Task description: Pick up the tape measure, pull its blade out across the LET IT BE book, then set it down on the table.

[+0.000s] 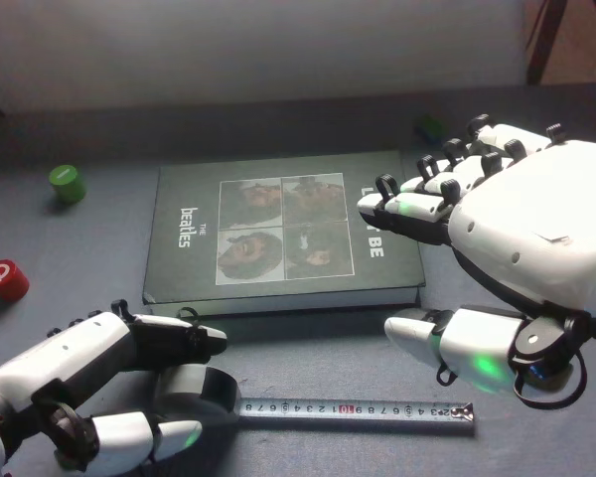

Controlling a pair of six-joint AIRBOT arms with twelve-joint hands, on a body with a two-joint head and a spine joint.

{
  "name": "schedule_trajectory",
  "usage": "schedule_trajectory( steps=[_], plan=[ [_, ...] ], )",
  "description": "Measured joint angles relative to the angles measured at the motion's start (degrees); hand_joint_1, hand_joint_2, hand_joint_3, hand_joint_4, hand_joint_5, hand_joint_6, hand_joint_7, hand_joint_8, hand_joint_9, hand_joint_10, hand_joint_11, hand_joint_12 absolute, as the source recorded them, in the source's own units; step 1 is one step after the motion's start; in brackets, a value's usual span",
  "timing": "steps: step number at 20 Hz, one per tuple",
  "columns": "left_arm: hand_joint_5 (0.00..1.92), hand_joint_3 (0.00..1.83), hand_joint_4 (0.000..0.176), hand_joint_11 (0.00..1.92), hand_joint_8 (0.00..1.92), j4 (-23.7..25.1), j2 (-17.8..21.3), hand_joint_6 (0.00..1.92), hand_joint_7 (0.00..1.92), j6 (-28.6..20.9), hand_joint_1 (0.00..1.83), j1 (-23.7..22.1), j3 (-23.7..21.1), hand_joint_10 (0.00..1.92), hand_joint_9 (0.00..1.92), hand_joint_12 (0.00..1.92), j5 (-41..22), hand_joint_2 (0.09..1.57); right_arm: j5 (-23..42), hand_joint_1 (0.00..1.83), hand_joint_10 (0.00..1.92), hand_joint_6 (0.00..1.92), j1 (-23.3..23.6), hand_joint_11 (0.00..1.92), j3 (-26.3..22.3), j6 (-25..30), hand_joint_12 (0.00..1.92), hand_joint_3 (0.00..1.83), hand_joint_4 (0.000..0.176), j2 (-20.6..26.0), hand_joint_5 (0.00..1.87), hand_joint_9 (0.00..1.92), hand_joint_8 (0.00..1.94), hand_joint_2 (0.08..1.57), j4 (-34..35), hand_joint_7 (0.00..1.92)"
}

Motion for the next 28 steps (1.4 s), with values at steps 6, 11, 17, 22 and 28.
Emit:
schedule_trajectory(
  steps=[6,11,17,22,28],
  plan=[
    [0.59,0.00,0.000,0.27,0.00,-0.1,-0.7,0.00,0.65,1.2,1.18,0.0,0.0,0.01,0.60,0.84,-0.6,1.11,-0.1,0.27,0.00,0.00,0.0,0.02,0.0,0.0,0.95,0.00,0.109,0.0,0.27,0.30,0.00,1.23,0.0,0.33],
    [0.84,0.00,0.000,0.57,0.83,-0.5,-1.4,0.79,0.91,2.1,1.34,0.2,0.5,1.03,0.89,1.00,-2.3,1.15,-0.3,0.27,0.01,0.00,0.0,0.03,0.0,0.0,0.96,0.00,0.109,0.0,0.27,0.32,0.00,1.24,0.0,0.34],
    [0.91,0.00,0.000,0.88,1.04,-1.5,-2.5,0.82,0.98,1.8,1.37,1.2,0.7,1.34,0.89,1.28,-3.8,1.13,-0.3,0.27,0.01,0.00,0.0,0.03,0.0,-0.1,0.96,0.01,0.110,0.0,0.26,0.34,0.00,1.25,0.0,0.34],
    [0.93,0.00,0.000,0.87,1.06,0.0,-1.8,0.80,0.95,2.1,1.38,0.2,0.5,1.31,0.92,1.20,-2.1,1.12,-0.7,0.29,0.02,0.01,0.0,0.04,0.0,-0.6,0.96,0.00,0.108,0.0,0.29,0.38,0.01,1.24,-0.1,0.39],
    [0.95,0.00,0.000,0.88,1.06,3.8,4.3,0.77,0.95,1.4,1.38,-8.1,0.9,1.33,0.90,1.20,3.0,1.12,-1.5,0.30,0.02,0.00,2.5,0.04,0.9,-2.1,0.97,0.00,0.108,-0.7,0.29,0.39,0.01,1.24,-3.6,0.40]
  ],
)
